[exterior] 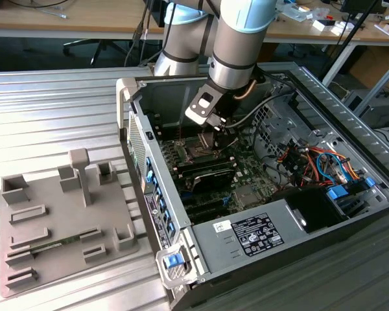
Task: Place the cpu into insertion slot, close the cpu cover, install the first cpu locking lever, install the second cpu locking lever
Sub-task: 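Place the cpu into insertion slot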
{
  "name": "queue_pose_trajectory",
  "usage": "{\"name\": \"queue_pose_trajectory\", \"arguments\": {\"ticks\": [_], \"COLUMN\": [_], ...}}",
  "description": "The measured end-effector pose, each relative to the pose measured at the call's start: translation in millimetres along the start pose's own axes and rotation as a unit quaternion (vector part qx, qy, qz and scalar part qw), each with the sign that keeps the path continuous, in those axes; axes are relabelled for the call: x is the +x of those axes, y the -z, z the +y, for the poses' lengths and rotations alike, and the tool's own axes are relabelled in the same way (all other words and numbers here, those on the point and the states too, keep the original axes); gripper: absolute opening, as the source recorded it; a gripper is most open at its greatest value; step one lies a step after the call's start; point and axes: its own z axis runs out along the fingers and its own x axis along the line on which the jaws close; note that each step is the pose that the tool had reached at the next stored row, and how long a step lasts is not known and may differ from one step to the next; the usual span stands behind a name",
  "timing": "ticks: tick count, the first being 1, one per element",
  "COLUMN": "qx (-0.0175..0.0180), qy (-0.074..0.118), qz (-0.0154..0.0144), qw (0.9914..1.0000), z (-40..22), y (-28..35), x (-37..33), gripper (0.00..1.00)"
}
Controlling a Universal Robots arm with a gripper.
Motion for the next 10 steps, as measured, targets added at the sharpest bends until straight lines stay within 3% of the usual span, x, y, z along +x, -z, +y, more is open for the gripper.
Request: {"name": "queue_pose_trajectory", "arguments": {"ticks": [10], "qx": [0.0], "qy": [0.0], "qz": [0.0], "qw": [1.0], "z": [-2.2], "y": [-0.8], "x": [2.1], "gripper": [0.55]}}
